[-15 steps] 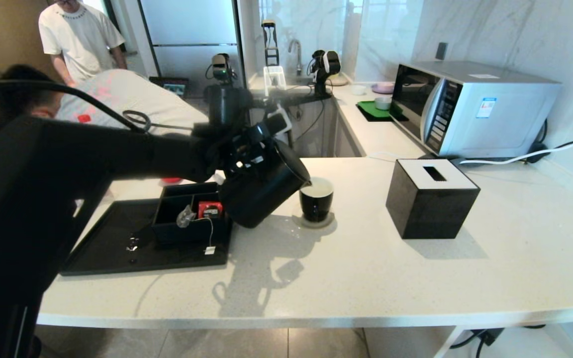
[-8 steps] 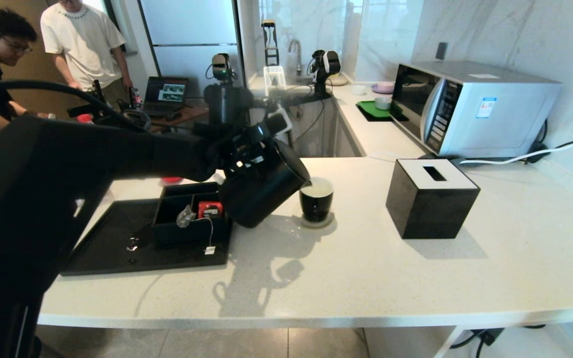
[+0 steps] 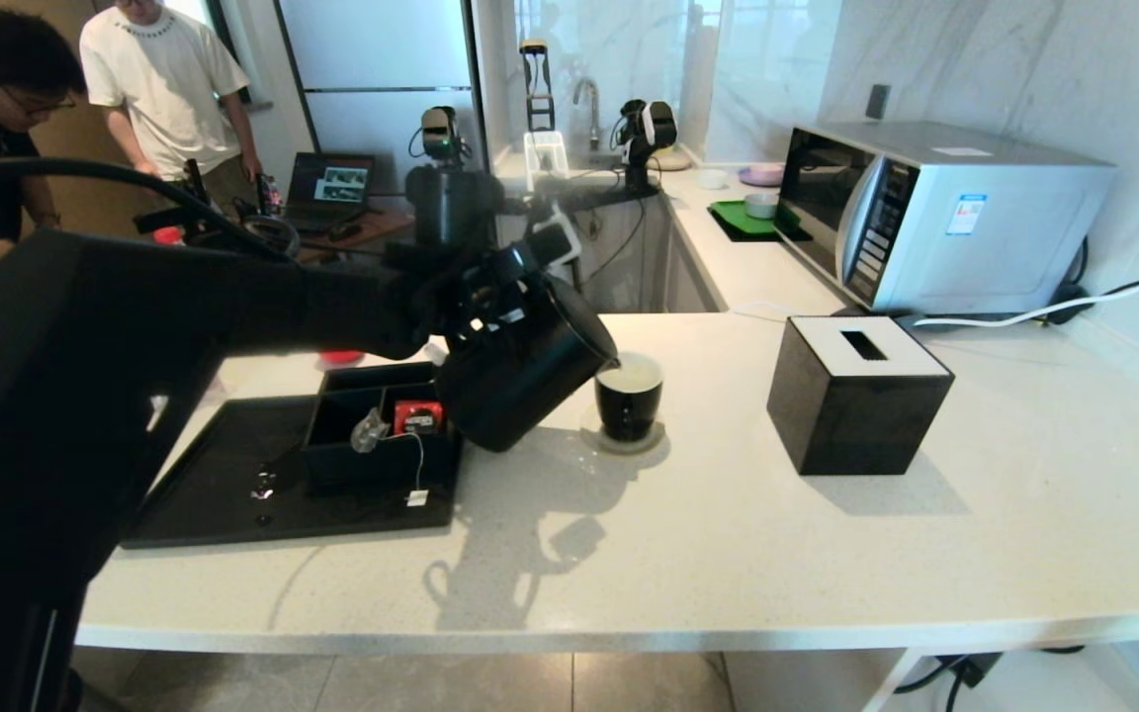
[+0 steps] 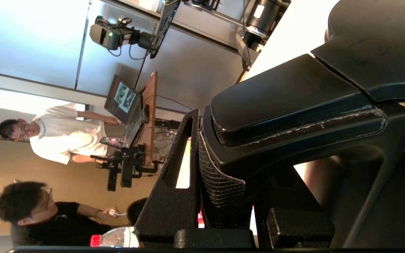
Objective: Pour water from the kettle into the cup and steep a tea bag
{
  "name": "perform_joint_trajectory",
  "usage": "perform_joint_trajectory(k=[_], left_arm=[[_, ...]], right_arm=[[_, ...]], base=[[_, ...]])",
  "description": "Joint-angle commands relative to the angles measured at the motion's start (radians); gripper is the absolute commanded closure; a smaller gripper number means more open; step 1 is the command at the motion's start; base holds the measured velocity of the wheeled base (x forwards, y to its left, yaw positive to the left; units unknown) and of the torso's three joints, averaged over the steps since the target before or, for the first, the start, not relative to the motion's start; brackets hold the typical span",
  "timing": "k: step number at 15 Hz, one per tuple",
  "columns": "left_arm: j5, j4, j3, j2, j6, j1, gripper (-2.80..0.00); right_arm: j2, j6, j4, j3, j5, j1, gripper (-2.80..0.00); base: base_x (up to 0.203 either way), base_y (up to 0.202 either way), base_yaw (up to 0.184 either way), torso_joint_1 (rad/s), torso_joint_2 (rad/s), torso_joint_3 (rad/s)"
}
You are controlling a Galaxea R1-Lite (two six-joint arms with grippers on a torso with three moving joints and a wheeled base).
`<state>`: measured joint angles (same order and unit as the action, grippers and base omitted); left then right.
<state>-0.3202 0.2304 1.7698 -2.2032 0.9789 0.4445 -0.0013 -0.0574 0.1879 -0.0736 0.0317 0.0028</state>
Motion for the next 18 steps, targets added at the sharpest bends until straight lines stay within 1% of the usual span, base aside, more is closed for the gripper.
perform_joint_trajectory(k=[1, 9, 11, 18], left_arm=[[-0.002, 0.001, -0.001, 0.000, 0.006, 0.000, 0.00], [-0.003, 0.001, -0.001, 0.002, 0.011, 0.003, 0.00], [-0.002, 0.001, -0.001, 0.003, 0.032, 0.003, 0.00], [-0.002, 0.001, -0.001, 0.003, 0.032, 0.006, 0.00]], right_arm=[[0.001, 0.000, 0.001, 0.000, 0.001, 0.000, 0.00], [0.001, -0.001, 0.001, 0.000, 0.001, 0.000, 0.00], [0.001, -0.001, 0.001, 0.000, 0.001, 0.000, 0.00], [0.001, -0.001, 0.001, 0.000, 0.001, 0.000, 0.00]], base=[[0.000, 0.000, 0.000, 0.000, 0.00, 0.000], [0.000, 0.000, 0.000, 0.000, 0.00, 0.000], [0.000, 0.000, 0.000, 0.000, 0.00, 0.000], [0.000, 0.000, 0.000, 0.000, 0.00, 0.000]])
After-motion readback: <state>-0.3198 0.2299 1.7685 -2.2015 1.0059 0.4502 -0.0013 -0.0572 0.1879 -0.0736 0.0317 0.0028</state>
